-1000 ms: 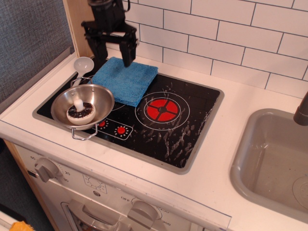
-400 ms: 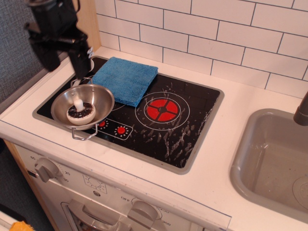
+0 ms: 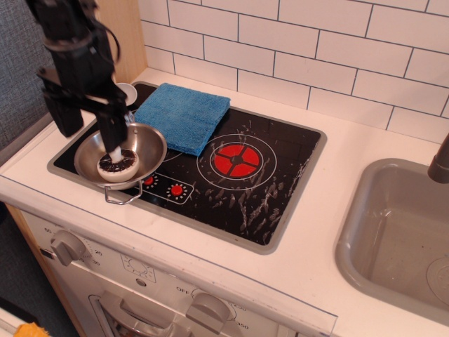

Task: Move the mushroom to the right of the blue towel.

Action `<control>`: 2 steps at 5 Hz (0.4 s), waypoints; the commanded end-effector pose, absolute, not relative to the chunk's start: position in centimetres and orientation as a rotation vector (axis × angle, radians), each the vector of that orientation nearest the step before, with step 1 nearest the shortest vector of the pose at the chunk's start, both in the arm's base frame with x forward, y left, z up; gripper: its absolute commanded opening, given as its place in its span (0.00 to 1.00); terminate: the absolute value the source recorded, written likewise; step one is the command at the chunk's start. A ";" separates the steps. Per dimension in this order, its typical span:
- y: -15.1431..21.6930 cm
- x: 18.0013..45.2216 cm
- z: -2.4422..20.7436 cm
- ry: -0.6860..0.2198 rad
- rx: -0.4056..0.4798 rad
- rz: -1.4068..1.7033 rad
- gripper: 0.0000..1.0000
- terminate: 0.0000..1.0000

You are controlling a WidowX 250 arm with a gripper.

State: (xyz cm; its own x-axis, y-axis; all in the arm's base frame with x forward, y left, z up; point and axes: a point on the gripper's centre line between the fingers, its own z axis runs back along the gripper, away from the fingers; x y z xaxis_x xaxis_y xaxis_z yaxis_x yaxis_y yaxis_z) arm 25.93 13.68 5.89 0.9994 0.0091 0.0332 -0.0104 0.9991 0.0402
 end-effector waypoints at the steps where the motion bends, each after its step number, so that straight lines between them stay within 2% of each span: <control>1: 13.0 26.3 5.0 -0.020 0.074 -0.030 1.00 0.00; 2: 12.9 26.4 5.1 -0.030 0.069 -0.041 0.00 0.00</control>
